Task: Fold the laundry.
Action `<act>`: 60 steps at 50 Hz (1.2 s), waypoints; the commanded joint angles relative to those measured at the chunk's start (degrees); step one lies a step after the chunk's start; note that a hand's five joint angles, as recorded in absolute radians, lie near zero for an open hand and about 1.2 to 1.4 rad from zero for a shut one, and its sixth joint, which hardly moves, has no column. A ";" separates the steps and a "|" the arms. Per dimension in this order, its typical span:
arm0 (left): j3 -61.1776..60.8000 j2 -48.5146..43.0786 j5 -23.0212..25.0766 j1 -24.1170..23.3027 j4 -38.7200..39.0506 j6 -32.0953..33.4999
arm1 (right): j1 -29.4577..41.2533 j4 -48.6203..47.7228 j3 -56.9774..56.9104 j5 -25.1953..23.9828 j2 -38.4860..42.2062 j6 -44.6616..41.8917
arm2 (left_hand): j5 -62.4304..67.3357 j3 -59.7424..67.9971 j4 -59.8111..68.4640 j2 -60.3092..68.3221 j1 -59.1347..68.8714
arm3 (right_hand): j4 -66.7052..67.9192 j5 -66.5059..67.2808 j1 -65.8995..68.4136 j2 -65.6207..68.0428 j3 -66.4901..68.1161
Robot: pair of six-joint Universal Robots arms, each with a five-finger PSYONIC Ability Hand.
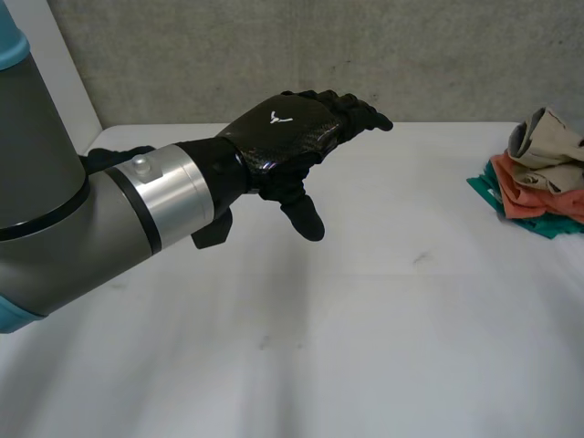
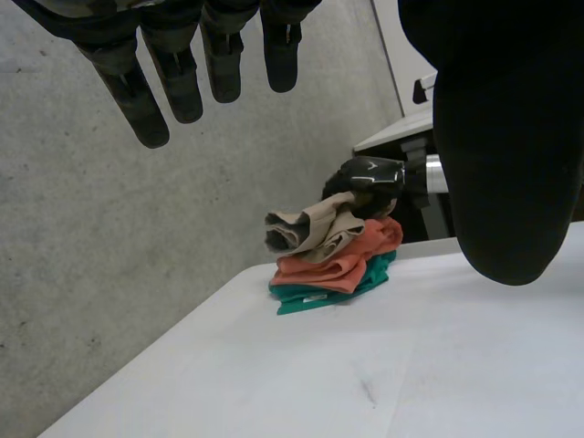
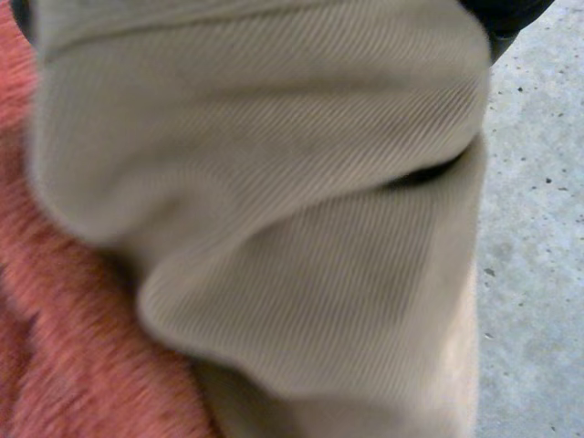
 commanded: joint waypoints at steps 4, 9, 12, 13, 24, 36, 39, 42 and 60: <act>-0.62 0.45 0.16 0.14 -0.03 -0.08 | -7.46 0.22 7.93 0.27 -8.92 -3.74 | -2.43 -1.85 -1.51 -1.47 -0.63 | -28.47 -30.63 -14.50 -25.53 -27.59; -1.23 1.06 0.24 0.14 -0.03 -0.08 | -12.48 2.32 9.25 0.36 -11.56 -13.15 | -2.43 -1.85 -1.51 -1.47 -0.63 | -28.47 -30.63 -14.50 -25.53 -27.59; -1.58 1.24 0.33 0.23 0.06 -0.08 | -14.68 4.96 8.55 0.63 -12.44 -19.92 | -2.43 -1.85 -1.51 -1.47 -0.63 | -28.47 -30.63 -14.50 -25.53 -27.59; -1.59 1.24 0.33 0.31 -0.03 -0.08 | -15.03 5.57 8.29 0.89 -12.53 -21.50 | -2.43 -1.85 -1.51 -1.47 -0.63 | -28.47 -30.63 -14.50 -25.53 -27.59; -1.85 1.85 0.42 0.58 -0.03 -0.08 | -15.48 9.00 8.46 9.59 -17.89 -31.10 | -2.43 -1.85 -1.51 -1.47 -0.63 | -28.47 -30.63 -14.50 -25.53 -27.59; -2.46 2.73 0.33 0.58 -0.03 -0.17 | -11.70 13.93 12.15 10.47 -18.68 -30.83 | -2.43 -1.85 -1.51 -1.47 -0.63 | -28.47 -30.63 -14.50 -25.53 -27.59; -2.81 3.08 0.42 0.58 0.06 -0.17 | -10.82 14.02 13.12 12.14 -19.39 -30.30 | -2.43 -1.85 -1.51 -1.47 -0.63 | -28.47 -30.63 -14.50 -25.53 -27.59; -2.82 3.35 0.42 0.58 0.06 -0.17 | -9.51 14.11 14.08 14.24 -20.52 -29.95 | -2.43 -1.85 -1.51 -1.47 -0.63 | -28.47 -30.63 -14.50 -25.53 -27.59; -2.29 3.35 0.16 0.75 0.85 -0.34 | -2.30 14.46 13.03 33.92 -26.59 -21.43 | -2.43 -1.85 -1.51 -1.47 -0.63 | -28.47 -30.63 -14.50 -25.53 -27.59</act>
